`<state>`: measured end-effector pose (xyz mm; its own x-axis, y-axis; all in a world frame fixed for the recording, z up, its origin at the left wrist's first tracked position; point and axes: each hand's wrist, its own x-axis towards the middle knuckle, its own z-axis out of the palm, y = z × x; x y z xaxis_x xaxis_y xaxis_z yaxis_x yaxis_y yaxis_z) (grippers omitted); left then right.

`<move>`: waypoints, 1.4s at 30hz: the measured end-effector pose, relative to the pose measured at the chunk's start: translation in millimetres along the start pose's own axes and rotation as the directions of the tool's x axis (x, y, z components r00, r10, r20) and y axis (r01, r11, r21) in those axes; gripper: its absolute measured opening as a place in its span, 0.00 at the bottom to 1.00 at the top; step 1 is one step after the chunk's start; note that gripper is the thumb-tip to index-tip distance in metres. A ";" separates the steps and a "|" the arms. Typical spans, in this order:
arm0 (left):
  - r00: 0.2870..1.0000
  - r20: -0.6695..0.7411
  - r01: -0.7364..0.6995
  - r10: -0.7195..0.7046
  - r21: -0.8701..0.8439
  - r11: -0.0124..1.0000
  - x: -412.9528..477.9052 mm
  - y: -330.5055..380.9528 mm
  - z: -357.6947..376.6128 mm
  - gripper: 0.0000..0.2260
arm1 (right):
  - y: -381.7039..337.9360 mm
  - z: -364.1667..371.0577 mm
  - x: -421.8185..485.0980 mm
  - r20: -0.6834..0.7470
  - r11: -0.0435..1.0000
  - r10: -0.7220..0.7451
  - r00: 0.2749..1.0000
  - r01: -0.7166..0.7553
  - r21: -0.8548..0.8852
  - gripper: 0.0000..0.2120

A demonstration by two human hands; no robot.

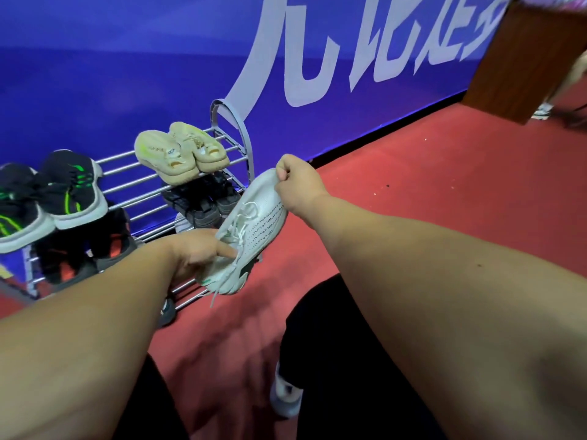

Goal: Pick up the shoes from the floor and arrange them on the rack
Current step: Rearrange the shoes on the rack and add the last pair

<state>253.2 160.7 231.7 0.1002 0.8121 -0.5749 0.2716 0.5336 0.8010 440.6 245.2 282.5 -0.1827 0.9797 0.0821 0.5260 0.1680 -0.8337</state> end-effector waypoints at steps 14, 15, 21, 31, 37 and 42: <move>0.986 0.139 0.094 -0.092 -0.012 0.995 -9.1 5.1 5.7 0.32 | 7.1 -10.6 5.0 -0.063 0.920 0.236 0.970 -0.202 0.335 0.13; 0.983 0.157 0.100 -0.095 -0.026 0.995 -9.1 5.9 6.2 0.36 | 6.2 -10.7 4.8 -0.062 0.915 0.244 0.968 -0.209 0.346 0.16; 0.971 0.207 0.136 -0.115 -0.088 0.987 -9.1 13.9 12.0 0.32 | 13.5 -14.4 5.4 0.019 0.879 0.310 0.950 -0.294 0.374 0.21; 0.964 0.162 0.228 -0.213 -0.085 0.970 -4.2 14.6 20.9 0.07 | 35.3 14.0 -14.6 0.501 0.751 0.483 0.718 -0.634 0.184 0.05; 0.944 0.156 0.303 -0.291 -0.063 0.951 17.9 -31.5 8.3 0.07 | 48.2 63.9 -21.8 0.695 0.622 0.616 0.371 -0.770 -0.141 0.08; 0.922 0.125 0.379 -0.367 -0.092 0.921 69.3 -71.4 0.4 0.07 | 77.8 106.0 -5.2 0.713 0.604 0.667 0.215 -0.717 -0.348 0.11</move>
<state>241.1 178.8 134.6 0.1128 0.5235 -0.8446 0.2004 0.8205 0.5353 394.5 241.5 159.3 -0.2808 0.2448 -0.9280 0.7380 -0.5631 -0.3719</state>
